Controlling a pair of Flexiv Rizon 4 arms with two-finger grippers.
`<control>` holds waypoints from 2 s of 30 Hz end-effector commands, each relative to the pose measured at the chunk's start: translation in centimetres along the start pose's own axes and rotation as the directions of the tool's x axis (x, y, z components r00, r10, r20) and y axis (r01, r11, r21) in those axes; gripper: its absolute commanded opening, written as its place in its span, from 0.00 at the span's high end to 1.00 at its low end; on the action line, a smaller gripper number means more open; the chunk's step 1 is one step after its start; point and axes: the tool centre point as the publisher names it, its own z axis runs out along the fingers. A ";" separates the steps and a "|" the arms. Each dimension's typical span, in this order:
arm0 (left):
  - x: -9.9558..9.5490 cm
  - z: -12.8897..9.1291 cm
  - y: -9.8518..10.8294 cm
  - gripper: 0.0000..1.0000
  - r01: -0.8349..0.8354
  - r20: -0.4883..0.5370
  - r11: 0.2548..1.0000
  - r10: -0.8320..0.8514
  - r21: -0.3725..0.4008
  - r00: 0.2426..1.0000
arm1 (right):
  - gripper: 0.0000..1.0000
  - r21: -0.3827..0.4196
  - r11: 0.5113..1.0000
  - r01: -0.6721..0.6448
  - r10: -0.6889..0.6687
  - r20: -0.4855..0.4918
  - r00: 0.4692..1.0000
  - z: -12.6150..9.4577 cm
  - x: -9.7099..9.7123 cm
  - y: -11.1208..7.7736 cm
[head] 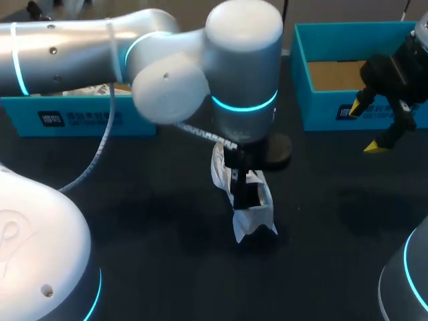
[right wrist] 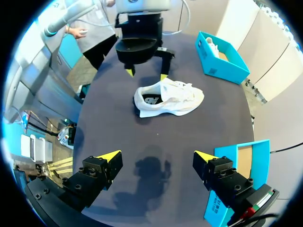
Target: Take the shoe out of the shoebox, open the shoe tongue, remove and reinsert the insole, then place the shoe into the shoebox
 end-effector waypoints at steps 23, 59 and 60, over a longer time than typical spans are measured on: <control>3.8 6.2 -4.0 0.00 0.473 0.071 0.878 -0.478 0.076 0.875 | 0.00 0.001 1.000 0.000 0.000 -0.002 1.000 0.0 -0.1 0.0; 3.8 11.2 -3.2 1.00 0.364 0.003 0.930 -0.364 -0.058 0.931 | 0.00 0.001 1.000 0.000 0.000 -0.002 1.000 0.0 -0.1 0.0; 3.9 11.2 -3.2 1.00 0.363 0.001 0.930 -0.363 -0.062 0.932 | 0.00 0.001 1.000 0.000 0.000 -0.002 1.000 0.0 -0.1 0.0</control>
